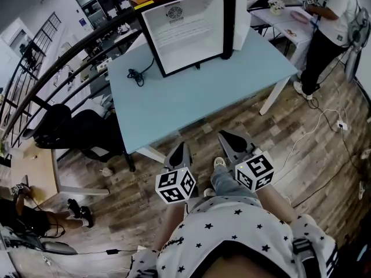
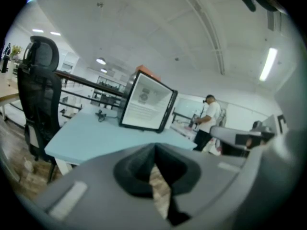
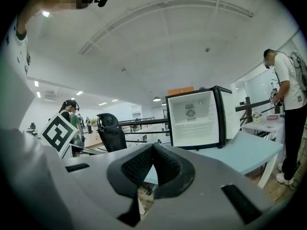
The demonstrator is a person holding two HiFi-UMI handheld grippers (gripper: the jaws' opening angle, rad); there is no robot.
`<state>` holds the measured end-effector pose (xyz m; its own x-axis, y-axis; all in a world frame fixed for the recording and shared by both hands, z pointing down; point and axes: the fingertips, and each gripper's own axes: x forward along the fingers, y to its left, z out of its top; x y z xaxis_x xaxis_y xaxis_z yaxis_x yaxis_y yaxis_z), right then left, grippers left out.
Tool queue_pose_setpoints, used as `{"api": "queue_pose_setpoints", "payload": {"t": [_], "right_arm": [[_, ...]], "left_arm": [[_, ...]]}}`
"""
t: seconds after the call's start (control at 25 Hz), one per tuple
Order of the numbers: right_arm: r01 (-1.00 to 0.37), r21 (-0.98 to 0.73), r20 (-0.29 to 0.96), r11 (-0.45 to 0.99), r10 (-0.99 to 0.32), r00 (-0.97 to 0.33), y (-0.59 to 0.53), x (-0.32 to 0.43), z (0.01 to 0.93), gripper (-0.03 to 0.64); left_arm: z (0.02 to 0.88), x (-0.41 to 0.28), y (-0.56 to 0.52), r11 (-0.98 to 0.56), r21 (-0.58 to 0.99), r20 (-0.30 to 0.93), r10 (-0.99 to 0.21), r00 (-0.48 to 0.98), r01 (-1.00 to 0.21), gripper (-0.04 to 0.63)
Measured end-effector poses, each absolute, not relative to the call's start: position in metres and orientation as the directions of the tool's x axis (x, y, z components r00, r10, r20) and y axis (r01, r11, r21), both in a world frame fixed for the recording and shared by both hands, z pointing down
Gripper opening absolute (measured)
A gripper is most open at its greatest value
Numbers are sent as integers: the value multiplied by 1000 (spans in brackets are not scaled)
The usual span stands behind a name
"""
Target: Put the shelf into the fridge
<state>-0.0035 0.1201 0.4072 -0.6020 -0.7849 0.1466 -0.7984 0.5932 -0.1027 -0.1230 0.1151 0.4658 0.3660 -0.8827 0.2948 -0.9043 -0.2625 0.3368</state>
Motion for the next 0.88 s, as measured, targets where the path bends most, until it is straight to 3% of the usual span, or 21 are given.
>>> {"api": "queue_pose_setpoints", "payload": {"t": [0.88], "right_arm": [[-768,-102,132,633,-756,-641,106,-12,406,18]], "left_arm": [[473,-132,107,-237,340,318,-881,349,-910,6]]}}
